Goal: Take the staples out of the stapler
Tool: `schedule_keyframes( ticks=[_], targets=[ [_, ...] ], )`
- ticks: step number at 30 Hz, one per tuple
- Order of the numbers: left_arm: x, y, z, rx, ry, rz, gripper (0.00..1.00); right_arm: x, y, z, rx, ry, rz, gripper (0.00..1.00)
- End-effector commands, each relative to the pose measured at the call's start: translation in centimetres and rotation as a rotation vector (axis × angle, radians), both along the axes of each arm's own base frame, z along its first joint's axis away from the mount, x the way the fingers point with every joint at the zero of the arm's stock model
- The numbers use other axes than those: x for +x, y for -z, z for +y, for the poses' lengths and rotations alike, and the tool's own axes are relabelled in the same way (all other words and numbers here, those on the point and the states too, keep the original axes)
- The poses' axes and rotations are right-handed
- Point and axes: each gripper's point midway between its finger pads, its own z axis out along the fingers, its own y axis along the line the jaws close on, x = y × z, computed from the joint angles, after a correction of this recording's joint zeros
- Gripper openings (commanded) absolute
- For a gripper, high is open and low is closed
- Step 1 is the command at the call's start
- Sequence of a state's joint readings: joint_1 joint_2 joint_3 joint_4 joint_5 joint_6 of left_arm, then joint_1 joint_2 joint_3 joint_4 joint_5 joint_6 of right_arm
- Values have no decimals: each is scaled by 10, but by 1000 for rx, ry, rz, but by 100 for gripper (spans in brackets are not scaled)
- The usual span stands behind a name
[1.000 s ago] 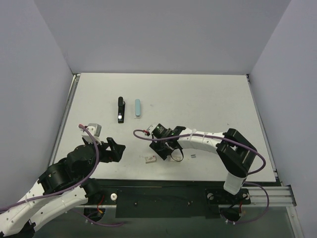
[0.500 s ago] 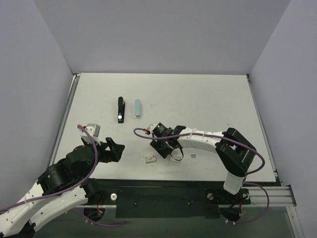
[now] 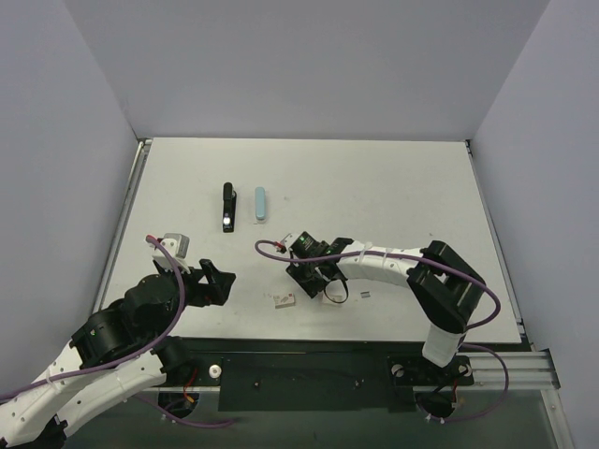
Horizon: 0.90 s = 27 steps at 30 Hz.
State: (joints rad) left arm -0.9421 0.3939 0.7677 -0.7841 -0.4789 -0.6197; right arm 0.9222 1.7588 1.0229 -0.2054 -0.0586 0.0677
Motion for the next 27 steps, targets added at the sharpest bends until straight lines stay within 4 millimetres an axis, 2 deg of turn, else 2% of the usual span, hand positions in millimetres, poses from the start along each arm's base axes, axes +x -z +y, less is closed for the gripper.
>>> schedule_keyframes(
  ticks=[1, 11, 27],
  targets=[
    [0, -14, 5, -11, -8, -28, 92, -7, 3, -9, -10, 18, 22, 34],
    [0, -13, 5, -10, -9, -24, 92, -7, 5, -15, -20, 46, 14, 30],
    [0, -12, 4, -5, -8, -20, 92, -3, 3, -33, -53, 140, -22, 31]
  ],
)
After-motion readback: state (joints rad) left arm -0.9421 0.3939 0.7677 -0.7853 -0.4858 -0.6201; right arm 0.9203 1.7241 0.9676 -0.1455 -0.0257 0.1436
